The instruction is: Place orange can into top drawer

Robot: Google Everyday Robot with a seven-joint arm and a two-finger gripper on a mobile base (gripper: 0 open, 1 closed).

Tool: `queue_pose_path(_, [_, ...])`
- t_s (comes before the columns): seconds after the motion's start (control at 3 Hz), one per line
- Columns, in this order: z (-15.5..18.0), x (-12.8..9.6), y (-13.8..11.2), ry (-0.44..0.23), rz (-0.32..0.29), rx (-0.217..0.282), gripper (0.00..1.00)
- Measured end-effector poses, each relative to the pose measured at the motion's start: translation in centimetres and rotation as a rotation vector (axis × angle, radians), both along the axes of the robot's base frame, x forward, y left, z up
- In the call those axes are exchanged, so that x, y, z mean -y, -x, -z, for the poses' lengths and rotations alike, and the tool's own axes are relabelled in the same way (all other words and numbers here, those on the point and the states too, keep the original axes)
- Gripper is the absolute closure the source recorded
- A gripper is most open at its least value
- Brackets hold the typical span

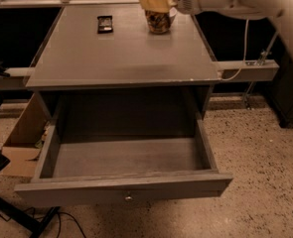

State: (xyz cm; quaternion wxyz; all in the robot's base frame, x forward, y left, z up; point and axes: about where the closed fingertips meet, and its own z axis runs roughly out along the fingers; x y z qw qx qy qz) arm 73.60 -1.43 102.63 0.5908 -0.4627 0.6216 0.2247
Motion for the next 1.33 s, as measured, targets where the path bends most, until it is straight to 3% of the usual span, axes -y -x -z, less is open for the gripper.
queue_pose_path(0.33, [-0.6, 3.0, 7.2, 0.085, 0.024, -0.018, 1.0])
queue_pose_path(0.67, [2.7, 5.3, 13.1, 0.126, -0.021, -0.073, 1.0])
queue_pose_path(1.0, [7.1, 7.6, 16.2, 0.111, -0.101, -0.098, 1.0])
queue_pose_path(1.33, [7.1, 7.5, 16.2, 0.111, -0.101, -0.099, 1.0])
